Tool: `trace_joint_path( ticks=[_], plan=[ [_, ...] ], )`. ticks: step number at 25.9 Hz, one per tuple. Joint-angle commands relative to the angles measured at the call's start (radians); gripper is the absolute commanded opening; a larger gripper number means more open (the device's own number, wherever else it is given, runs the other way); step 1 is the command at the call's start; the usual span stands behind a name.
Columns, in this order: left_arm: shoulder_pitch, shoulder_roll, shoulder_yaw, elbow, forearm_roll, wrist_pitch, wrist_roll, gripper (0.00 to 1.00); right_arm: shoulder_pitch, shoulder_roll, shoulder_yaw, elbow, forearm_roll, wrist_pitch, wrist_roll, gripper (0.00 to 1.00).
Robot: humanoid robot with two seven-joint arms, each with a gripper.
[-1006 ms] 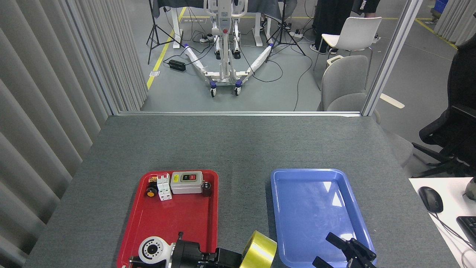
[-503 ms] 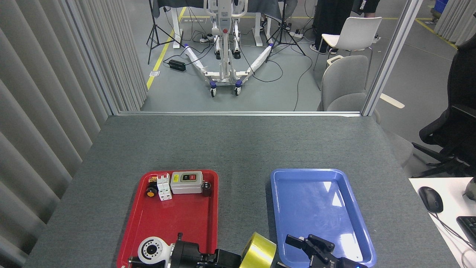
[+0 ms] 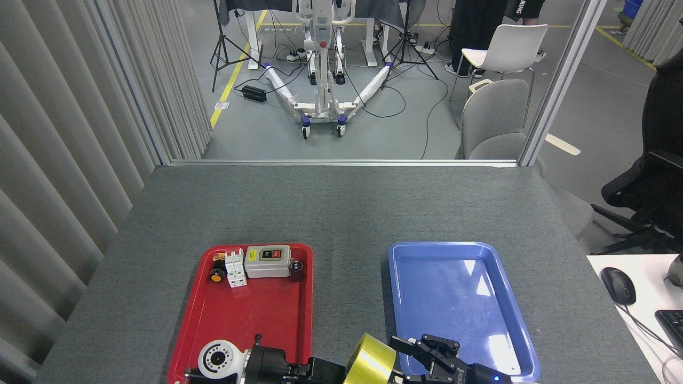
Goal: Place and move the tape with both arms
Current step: 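Move the right gripper to the tape and grasp it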
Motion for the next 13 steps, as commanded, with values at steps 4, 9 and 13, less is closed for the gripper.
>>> trace_joint_path(
  ticks=[4,9,13],
  plan=[
    [-0.001,0.002,0.001,0.002,-0.002,-0.001,0.002,0.00,-0.004,0.014,0.004,0.019,0.020,-0.003,0.002,0.45],
    [0.000,0.003,0.004,0.002,-0.002,-0.005,0.002,0.00,-0.004,0.017,0.012,0.031,0.021,-0.006,0.002,0.29],
    [-0.001,0.003,0.007,0.002,-0.002,-0.007,0.002,0.00,-0.024,0.026,0.029,0.037,0.028,-0.003,0.002,0.22]
  ],
)
